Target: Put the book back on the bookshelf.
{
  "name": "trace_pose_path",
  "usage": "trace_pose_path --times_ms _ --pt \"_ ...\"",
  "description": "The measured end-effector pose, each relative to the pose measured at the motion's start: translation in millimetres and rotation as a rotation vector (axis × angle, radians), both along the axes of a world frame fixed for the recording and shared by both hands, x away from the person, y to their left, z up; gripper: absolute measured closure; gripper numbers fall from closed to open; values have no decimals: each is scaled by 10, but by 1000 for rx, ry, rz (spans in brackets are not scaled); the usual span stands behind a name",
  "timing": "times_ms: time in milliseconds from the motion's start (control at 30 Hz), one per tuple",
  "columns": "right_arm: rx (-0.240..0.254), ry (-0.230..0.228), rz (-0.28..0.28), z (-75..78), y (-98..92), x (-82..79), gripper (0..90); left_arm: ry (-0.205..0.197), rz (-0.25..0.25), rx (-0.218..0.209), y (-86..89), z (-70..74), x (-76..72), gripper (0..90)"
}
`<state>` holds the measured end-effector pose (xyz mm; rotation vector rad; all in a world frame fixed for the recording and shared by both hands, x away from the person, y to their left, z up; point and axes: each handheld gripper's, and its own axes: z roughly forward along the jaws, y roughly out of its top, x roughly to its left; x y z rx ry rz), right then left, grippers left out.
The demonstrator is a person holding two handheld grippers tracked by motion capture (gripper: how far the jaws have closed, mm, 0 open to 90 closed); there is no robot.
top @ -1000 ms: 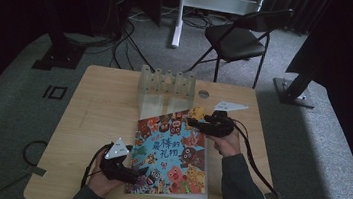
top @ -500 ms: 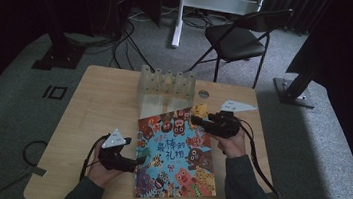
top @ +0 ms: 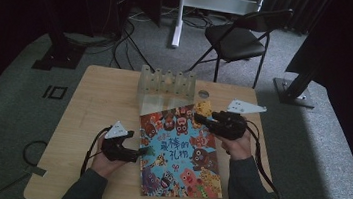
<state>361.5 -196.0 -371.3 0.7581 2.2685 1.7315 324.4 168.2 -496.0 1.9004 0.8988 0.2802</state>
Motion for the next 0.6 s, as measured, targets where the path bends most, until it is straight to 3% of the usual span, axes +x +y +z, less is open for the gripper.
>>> trace_pose_path --times_ms 167,433,600 --pt "14 -17 20 58 -16 -45 712 2 -13 -31 -11 25 101 113" --pt "68 -25 61 95 -69 -75 719 -10 -98 -113 -30 87 254 104" --pt "104 -28 87 105 -101 -82 722 2 -156 -161 -38 117 376 83"
